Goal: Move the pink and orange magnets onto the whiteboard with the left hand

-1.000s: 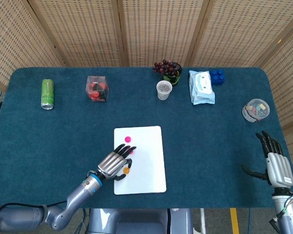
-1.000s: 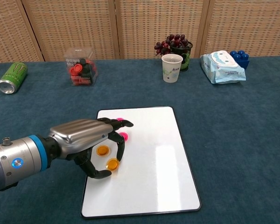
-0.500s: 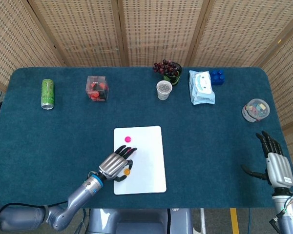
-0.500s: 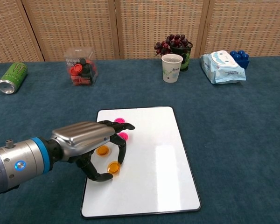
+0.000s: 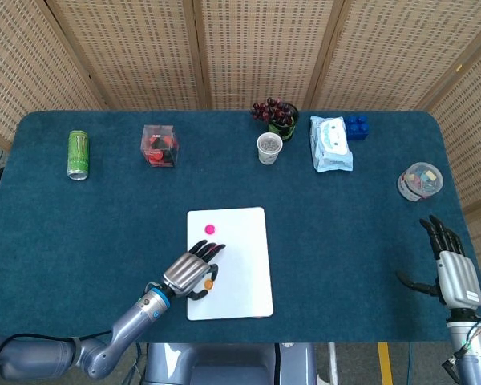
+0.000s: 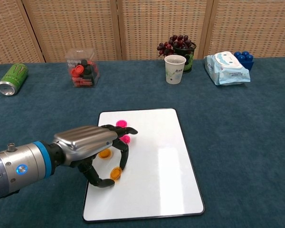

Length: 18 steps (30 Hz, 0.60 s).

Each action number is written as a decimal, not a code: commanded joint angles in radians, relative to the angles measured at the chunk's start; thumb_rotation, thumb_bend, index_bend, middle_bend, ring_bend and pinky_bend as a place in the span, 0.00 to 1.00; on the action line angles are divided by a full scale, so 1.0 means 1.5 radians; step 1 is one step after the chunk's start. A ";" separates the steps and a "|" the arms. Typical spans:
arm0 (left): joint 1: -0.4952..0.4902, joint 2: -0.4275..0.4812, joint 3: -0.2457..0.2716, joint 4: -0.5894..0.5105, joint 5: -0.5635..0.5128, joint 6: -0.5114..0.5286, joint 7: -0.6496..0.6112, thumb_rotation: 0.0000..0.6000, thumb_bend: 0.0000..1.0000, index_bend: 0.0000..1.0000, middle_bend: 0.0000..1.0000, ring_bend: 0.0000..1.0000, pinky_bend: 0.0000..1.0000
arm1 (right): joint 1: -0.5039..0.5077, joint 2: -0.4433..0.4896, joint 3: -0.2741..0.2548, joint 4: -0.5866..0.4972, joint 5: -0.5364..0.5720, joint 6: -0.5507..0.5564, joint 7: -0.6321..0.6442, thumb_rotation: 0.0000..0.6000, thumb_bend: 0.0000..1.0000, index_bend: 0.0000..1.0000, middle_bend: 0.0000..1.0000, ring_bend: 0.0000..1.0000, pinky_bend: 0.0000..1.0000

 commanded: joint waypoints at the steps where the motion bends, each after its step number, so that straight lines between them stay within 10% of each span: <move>1: 0.000 0.003 0.001 -0.004 -0.002 -0.002 -0.002 1.00 0.29 0.46 0.00 0.00 0.00 | 0.000 0.000 0.000 0.000 0.000 0.000 0.000 1.00 0.23 0.00 0.00 0.00 0.00; 18: 0.031 0.094 0.001 -0.101 0.086 0.088 -0.050 1.00 0.24 0.10 0.00 0.00 0.00 | 0.001 0.000 0.000 0.002 -0.001 0.000 -0.001 1.00 0.23 0.00 0.00 0.00 0.00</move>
